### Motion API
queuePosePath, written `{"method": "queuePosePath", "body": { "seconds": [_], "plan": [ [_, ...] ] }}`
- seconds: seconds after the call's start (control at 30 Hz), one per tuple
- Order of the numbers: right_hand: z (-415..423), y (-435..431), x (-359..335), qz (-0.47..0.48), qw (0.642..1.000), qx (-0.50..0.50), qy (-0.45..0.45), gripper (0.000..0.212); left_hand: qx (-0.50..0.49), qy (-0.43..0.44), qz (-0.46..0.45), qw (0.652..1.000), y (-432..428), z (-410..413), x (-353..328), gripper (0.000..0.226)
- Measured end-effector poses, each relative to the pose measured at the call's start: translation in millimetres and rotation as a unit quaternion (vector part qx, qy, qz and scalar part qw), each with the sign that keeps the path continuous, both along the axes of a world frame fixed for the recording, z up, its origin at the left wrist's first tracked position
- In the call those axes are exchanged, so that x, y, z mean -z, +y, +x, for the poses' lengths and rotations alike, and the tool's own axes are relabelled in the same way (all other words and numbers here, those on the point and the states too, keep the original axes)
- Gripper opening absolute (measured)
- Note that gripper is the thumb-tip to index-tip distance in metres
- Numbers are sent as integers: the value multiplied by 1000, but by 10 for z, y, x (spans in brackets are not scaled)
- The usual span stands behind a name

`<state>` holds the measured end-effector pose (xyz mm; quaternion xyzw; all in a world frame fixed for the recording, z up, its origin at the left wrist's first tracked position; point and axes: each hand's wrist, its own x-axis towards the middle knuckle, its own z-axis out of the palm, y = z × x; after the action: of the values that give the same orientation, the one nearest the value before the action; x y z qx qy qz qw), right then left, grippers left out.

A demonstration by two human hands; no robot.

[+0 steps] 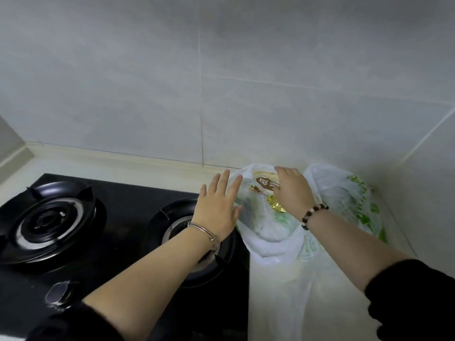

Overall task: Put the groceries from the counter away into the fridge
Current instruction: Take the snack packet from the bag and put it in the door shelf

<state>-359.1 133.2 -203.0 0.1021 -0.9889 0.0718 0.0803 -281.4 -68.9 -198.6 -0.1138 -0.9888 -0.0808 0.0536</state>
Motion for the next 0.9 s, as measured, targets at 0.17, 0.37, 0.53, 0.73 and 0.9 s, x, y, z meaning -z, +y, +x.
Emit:
{"method": "queuePosePath", "body": {
  "seconds": [0.17,0.37,0.53,0.73,0.9],
  "plan": [
    [-312,69,197,101,995,3,0,21,-29,-26,38,999,4,-180,34,66],
    [-413,106,-72,-41,986,-88,132,22,-34,-41,212,976,4,-352,-59,78],
    [-265,-38,-520,-253,953,-153,68,10,-83,-135,448,880,60,-477,-128,82],
    [-201,-273,-602,-413,906,-89,-24,10,-131,-200,534,811,56,-331,16,35],
    [-173,-268,-423,-500,862,-39,-75,9,-199,-184,537,799,1,-239,114,30]
  ]
}}
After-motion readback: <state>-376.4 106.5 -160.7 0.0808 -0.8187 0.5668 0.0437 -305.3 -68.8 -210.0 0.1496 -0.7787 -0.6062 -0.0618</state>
